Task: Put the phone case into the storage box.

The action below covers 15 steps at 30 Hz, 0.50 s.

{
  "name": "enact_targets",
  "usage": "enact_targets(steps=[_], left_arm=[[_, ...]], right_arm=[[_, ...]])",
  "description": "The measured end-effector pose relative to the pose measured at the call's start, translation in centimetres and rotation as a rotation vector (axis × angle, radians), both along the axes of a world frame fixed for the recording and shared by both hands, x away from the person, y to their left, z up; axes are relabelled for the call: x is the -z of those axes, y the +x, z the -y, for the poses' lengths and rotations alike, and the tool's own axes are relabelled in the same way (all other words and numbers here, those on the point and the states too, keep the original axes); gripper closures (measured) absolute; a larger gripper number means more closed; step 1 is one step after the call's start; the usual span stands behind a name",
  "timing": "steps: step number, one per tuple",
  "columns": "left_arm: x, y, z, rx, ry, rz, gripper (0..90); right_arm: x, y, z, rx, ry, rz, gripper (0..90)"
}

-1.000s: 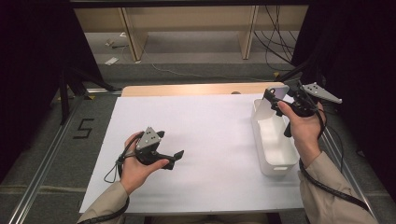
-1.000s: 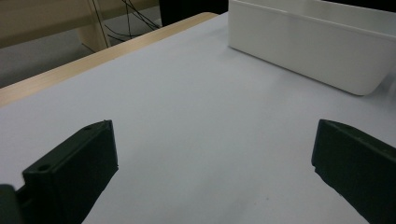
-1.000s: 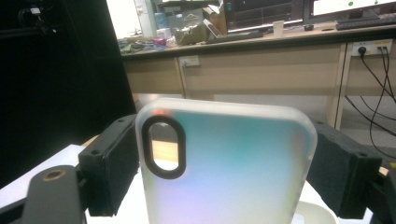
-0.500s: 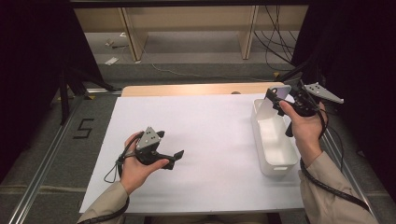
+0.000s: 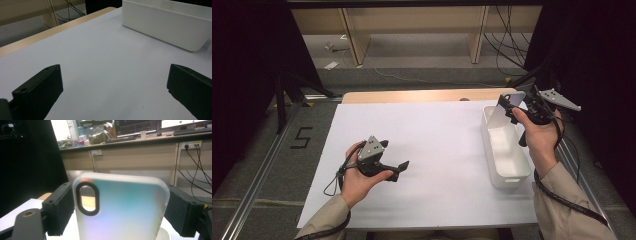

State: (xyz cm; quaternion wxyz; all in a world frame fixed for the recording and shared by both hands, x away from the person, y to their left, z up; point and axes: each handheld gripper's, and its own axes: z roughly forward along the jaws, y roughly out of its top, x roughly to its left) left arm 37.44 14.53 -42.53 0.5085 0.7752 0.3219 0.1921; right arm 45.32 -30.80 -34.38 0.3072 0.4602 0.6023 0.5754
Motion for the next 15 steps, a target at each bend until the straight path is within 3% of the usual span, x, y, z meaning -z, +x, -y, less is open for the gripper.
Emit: enact_targets(steps=[15], left_arm=[[0.01, 0.01, 0.00, -0.001, -0.002, 0.000, 0.0]], right_arm=[[0.21, 0.17, 0.25, 0.012, -0.004, -0.001, 18.5]])
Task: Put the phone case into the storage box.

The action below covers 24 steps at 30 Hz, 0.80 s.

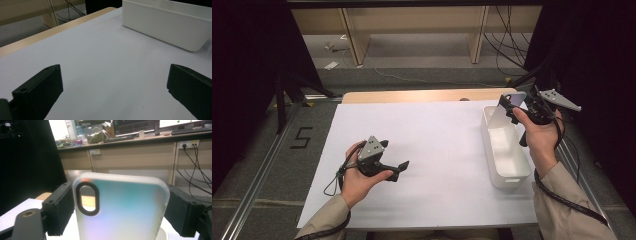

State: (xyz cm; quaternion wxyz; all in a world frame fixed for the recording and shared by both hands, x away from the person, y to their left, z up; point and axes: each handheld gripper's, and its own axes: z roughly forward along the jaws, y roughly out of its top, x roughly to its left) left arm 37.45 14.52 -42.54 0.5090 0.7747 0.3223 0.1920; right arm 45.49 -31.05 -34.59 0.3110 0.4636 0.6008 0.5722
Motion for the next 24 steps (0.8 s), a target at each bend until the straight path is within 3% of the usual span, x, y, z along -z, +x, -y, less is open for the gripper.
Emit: enact_targets(steps=[24], left_arm=[[-0.02, -0.01, -0.02, -0.002, -0.003, 0.002, 0.0]], right_arm=[[0.22, 0.19, 0.60, 0.030, -0.004, -0.004, 18.5]])
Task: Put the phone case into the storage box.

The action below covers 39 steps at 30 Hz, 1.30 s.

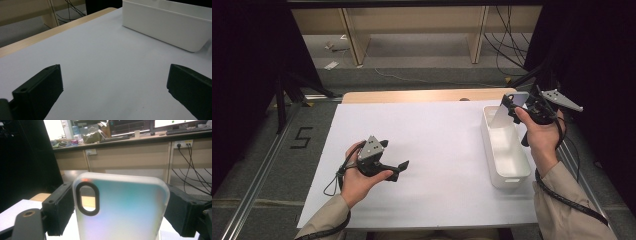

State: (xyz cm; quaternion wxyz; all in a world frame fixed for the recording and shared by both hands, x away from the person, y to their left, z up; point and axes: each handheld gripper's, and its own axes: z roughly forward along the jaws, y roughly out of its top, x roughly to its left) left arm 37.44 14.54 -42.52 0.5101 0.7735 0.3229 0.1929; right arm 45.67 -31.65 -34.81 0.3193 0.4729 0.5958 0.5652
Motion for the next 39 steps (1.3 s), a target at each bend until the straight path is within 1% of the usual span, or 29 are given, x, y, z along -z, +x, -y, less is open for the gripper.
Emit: enact_targets(steps=[31, 39], left_arm=[[0.04, 0.03, -0.04, 0.001, 0.001, 0.002, 0.0], [0.02, 0.04, -0.07, 0.001, 0.001, 0.004, 0.0]], right_arm=[[0.44, 0.35, 0.13, 0.006, -0.017, -0.008, 18.6], [0.44, 0.48, 0.27, 0.009, -0.013, -0.008, 18.5]])
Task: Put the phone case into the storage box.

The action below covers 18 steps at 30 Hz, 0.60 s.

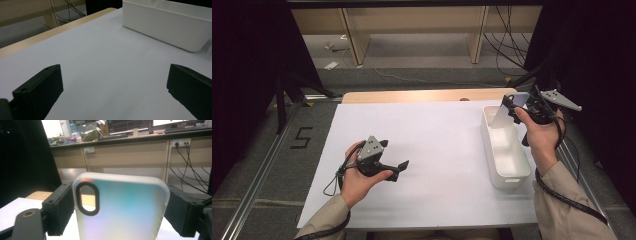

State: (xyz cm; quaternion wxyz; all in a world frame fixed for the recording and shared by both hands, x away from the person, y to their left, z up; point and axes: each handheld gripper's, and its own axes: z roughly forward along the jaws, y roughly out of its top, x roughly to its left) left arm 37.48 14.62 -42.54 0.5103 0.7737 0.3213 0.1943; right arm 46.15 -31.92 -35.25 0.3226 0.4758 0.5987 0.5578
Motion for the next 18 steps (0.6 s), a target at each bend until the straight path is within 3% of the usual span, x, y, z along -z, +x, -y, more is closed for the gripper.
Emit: enact_targets(steps=[18], left_arm=[[0.07, 0.03, 0.06, 0.002, -0.002, -0.003, 0.0]], right_arm=[[0.22, 0.46, -0.25, -0.001, -0.016, -0.004, 18.5]])
